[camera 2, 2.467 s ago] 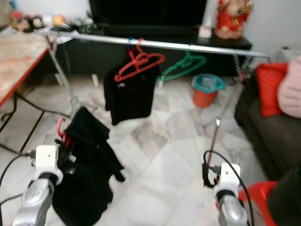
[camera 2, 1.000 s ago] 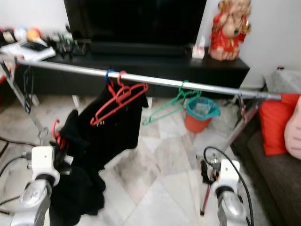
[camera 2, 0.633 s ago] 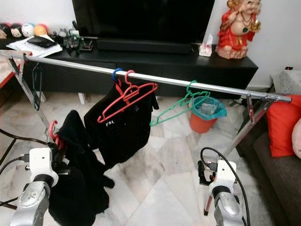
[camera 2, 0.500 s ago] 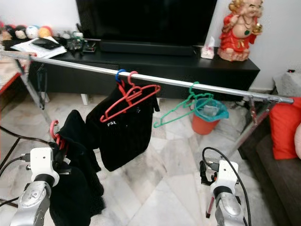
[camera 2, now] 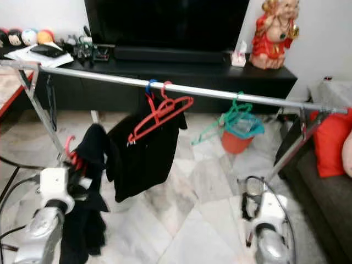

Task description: Hang hanger

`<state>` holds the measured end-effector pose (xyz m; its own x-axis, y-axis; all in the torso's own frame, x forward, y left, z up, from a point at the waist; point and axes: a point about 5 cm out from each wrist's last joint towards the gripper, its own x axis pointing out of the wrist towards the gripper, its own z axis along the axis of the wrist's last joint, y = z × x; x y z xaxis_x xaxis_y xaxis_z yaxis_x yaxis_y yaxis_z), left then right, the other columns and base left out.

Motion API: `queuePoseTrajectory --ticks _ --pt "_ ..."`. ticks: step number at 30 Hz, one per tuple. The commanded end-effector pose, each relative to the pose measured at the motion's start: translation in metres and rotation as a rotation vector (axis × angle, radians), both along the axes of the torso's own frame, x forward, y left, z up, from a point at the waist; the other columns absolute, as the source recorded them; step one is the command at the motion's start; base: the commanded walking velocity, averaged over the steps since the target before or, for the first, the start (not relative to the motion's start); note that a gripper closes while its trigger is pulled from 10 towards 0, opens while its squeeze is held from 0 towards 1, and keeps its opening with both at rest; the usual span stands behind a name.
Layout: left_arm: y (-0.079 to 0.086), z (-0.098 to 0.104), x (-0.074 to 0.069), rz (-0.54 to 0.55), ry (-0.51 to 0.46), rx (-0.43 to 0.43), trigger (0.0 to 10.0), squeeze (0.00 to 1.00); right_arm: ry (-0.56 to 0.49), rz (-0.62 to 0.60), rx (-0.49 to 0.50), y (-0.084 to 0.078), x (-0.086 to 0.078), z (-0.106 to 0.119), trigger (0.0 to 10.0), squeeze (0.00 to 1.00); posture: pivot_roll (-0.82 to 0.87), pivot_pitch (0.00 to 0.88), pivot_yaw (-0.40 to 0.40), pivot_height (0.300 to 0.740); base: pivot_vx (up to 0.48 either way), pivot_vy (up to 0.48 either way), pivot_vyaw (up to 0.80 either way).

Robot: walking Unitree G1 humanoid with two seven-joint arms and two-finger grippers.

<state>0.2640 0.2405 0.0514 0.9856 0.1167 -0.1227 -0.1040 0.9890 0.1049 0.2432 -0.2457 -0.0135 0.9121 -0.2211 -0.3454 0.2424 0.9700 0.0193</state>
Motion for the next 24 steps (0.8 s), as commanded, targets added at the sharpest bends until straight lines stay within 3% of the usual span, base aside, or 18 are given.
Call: queuePoseTrajectory --ticks 1,6,16,24 --pt "-0.0045 0.0113 0.0073 -0.019 -0.053 -0.004 10.0 0.00 -0.025 -0.026 -0.015 -0.0101 0.0025 0.0065 10.0 0.00 0.03 0.000 -0.039 0.740 0.000 0.307 0.00" --pt "-0.0047 0.0133 0.0090 -0.027 -0.057 -0.002 10.0 0.00 -0.025 -0.030 -0.009 -0.0096 0.0037 0.0067 10.0 0.00 0.03 0.000 -0.035 0.740 0.000 0.304 0.00" --pt "-0.0076 0.0161 0.0121 -0.058 -0.067 -0.011 10.0 0.00 -0.039 -0.024 -0.006 -0.0076 0.0044 0.0074 10.0 0.00 0.03 0.000 -0.028 0.740 0.000 0.300 -0.63" --pt "-0.0116 0.0180 0.0115 -0.090 -0.073 -0.005 10.0 0.00 -0.020 -0.034 -0.011 -0.0091 -0.0015 0.0030 10.0 0.00 0.03 0.000 -0.030 0.740 0.000 0.000 0.00"
